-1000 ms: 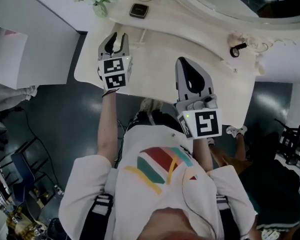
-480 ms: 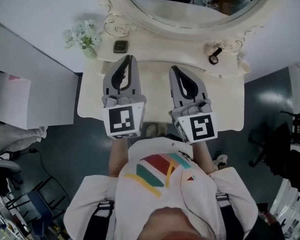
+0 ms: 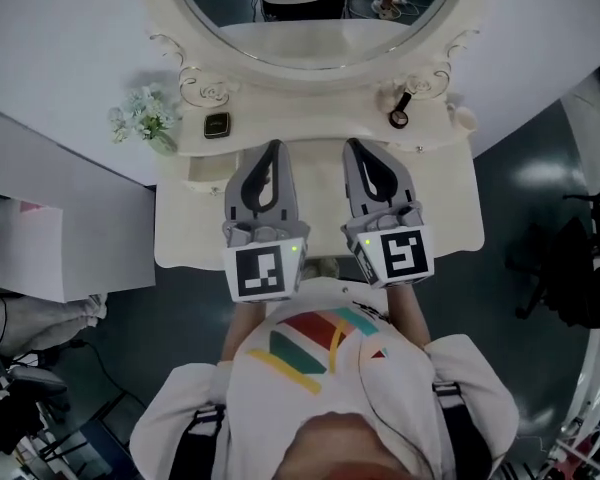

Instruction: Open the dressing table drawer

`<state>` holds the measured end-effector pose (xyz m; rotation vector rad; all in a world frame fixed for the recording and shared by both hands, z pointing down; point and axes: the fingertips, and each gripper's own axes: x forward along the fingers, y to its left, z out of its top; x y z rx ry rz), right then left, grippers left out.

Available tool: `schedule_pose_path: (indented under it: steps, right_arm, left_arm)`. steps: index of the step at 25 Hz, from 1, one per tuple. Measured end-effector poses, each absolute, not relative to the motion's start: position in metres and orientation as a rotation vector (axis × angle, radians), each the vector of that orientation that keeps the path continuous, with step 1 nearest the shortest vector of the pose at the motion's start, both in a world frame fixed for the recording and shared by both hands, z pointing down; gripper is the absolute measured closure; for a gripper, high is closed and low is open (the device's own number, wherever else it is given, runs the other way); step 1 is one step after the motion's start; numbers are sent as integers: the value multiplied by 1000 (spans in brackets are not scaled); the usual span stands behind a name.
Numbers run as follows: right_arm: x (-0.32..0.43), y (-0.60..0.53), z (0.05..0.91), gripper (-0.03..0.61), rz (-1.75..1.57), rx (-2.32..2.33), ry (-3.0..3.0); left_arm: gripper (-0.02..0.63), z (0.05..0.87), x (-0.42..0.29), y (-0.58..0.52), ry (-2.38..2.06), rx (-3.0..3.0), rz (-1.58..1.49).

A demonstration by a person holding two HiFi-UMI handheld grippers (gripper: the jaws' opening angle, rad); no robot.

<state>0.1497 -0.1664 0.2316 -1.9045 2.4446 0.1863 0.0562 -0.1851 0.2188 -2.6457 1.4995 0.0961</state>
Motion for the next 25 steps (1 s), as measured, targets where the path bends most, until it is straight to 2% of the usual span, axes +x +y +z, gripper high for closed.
schedule_pose_path:
  steps: [25]
  right_arm:
    - [168,-168,253,578,95,-2006,2423]
  left_arm:
    - [607,227,53,-192,1527,-2630,79]
